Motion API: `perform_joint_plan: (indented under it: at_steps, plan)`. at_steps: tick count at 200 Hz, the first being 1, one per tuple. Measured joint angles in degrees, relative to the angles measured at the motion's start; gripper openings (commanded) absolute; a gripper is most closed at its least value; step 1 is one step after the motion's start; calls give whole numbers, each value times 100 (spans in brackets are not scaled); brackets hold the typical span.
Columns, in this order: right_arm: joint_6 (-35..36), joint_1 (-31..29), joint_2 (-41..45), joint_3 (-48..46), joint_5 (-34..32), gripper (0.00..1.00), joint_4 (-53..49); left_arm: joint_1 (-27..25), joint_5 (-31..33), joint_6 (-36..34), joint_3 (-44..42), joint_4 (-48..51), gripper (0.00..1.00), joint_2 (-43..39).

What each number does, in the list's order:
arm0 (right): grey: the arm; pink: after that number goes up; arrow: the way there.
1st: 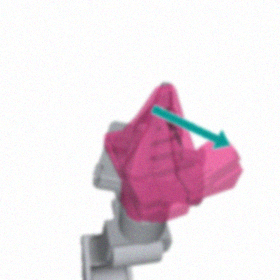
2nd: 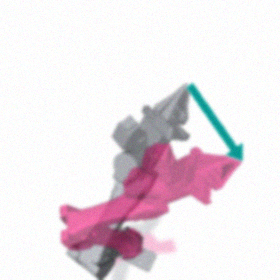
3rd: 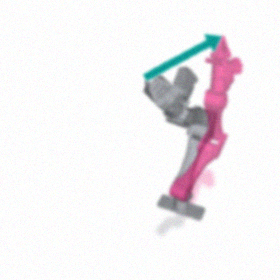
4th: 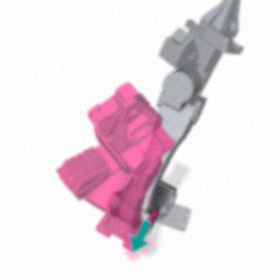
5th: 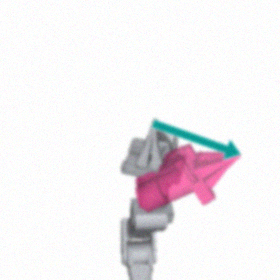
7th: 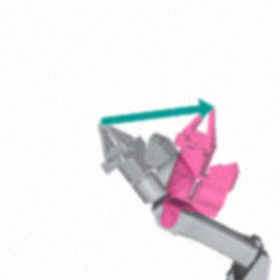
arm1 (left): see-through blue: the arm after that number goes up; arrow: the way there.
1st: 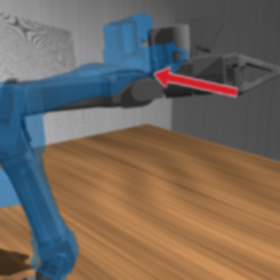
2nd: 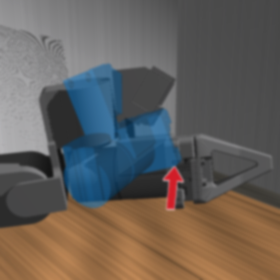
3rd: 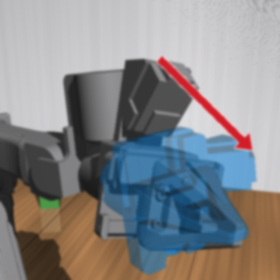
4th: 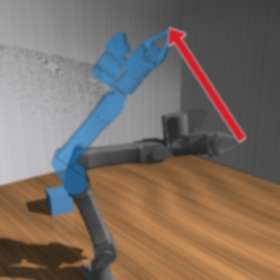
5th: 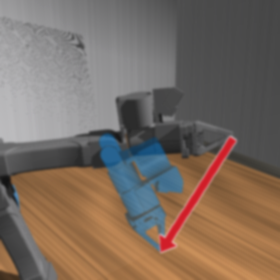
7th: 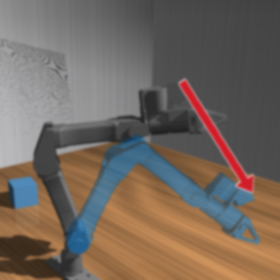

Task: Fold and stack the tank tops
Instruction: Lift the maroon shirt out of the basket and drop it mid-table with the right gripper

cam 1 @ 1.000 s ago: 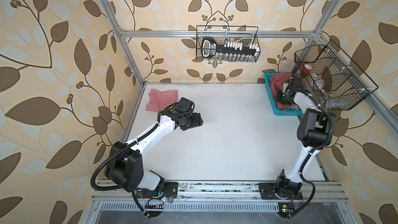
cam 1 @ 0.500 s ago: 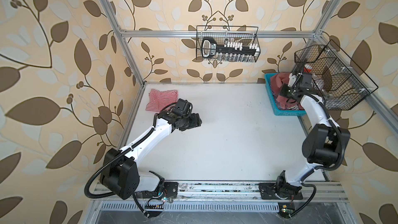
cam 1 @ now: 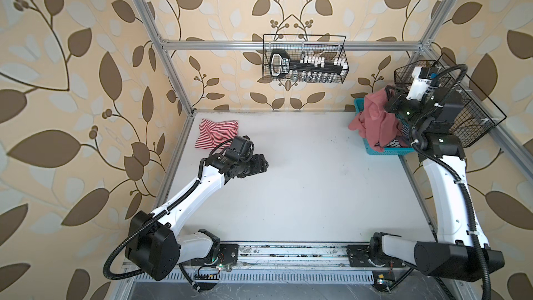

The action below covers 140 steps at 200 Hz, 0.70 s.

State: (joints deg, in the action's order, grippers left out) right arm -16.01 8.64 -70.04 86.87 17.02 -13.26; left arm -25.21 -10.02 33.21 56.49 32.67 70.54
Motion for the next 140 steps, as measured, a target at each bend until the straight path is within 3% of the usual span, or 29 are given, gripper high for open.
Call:
perform_joint_plan:
  at_steps: [72, 140]
  plan:
    - [-1128, -555, 509, 1043, 1067, 0, 1075, -2, 0, 87, -192, -131, 73, -494]
    - [-1600, -2087, 304, 992, 1545, 0, 1751, -37, 120, 177, -339, -55, 73, -1189]
